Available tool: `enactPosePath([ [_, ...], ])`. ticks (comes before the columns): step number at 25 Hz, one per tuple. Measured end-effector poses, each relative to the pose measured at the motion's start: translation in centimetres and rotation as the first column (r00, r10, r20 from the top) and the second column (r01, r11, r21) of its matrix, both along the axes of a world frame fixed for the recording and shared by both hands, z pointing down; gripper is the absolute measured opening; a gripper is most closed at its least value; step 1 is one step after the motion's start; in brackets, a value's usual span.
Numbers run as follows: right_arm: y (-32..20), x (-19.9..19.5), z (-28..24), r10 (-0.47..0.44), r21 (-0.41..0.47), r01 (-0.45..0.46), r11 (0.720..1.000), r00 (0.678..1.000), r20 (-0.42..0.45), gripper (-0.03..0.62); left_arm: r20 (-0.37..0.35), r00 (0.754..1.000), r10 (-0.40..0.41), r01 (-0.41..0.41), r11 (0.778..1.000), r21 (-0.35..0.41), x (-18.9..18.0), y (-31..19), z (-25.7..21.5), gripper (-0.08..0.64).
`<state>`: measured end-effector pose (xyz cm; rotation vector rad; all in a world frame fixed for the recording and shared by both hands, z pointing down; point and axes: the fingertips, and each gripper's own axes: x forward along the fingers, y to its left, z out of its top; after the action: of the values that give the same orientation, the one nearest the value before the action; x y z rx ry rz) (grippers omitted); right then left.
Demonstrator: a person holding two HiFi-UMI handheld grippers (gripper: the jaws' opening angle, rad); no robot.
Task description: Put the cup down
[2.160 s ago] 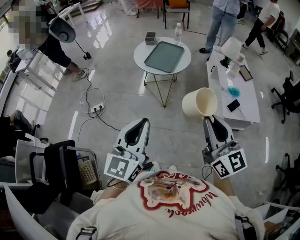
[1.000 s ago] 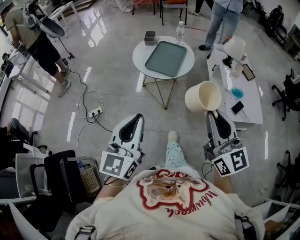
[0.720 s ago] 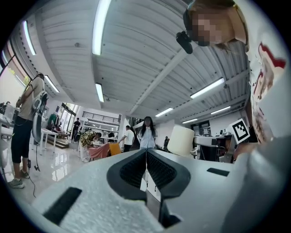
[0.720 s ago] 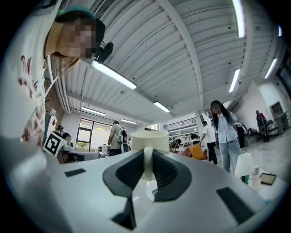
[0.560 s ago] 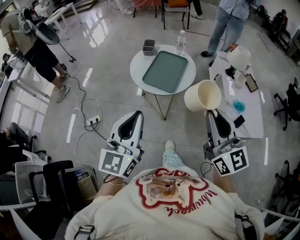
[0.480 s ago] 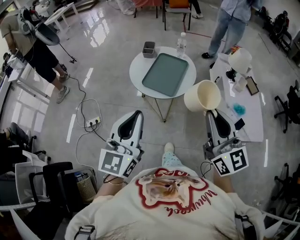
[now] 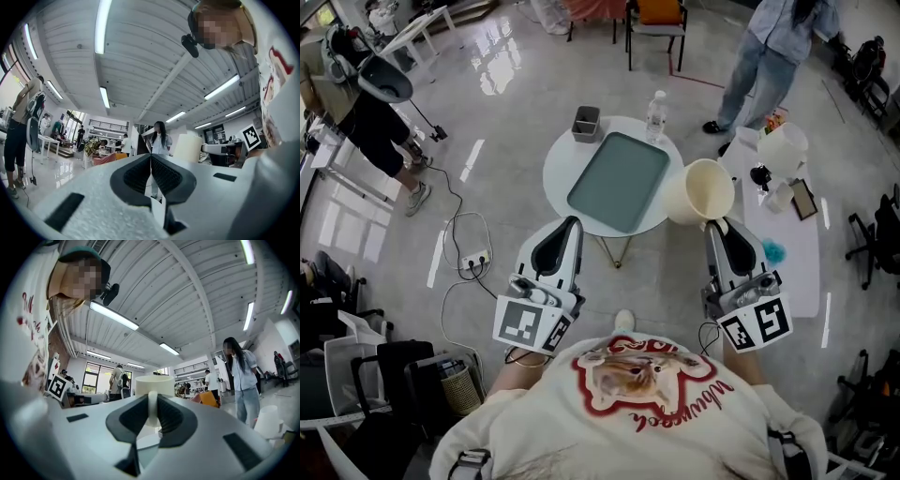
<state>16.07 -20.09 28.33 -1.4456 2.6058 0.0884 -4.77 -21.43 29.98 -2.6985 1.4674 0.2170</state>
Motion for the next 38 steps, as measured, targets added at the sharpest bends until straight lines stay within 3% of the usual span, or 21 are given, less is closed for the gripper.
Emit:
enactPosePath([
  [10, -4.7, -0.1, 1.3, -0.054, -0.044, 0.054, 0.998, 0.998, 0.019, 0.060, 0.009, 0.998, -0.060, 0.060, 0.998, -0.030, 0.0, -3.4, 0.4, 0.017],
  [16, -7.1, -1.3, 2.0, -0.062, -0.052, 0.064, 0.997, 0.998, 0.026, 0.058, 0.014, 0.999, -0.049, 0.050, 0.998, -0.039, -0.2, -5.6, 1.1, 0.017],
  [28, -16.3, -3.3, 1.9, -0.002, -0.035, 0.003, 0.999, 1.000, 0.014, 0.060, 0.027, 0.999, 0.047, -0.047, 0.999, -0.006, -1.2, -15.9, 0.5, 0.017],
  [38, -23.4, -3.9, 1.6, 0.078, -0.025, -0.077, 0.997, 0.996, 0.034, 0.058, 0.050, 0.986, 0.158, -0.159, 0.987, 0.002, -1.0, -24.1, 0.1, 0.017],
])
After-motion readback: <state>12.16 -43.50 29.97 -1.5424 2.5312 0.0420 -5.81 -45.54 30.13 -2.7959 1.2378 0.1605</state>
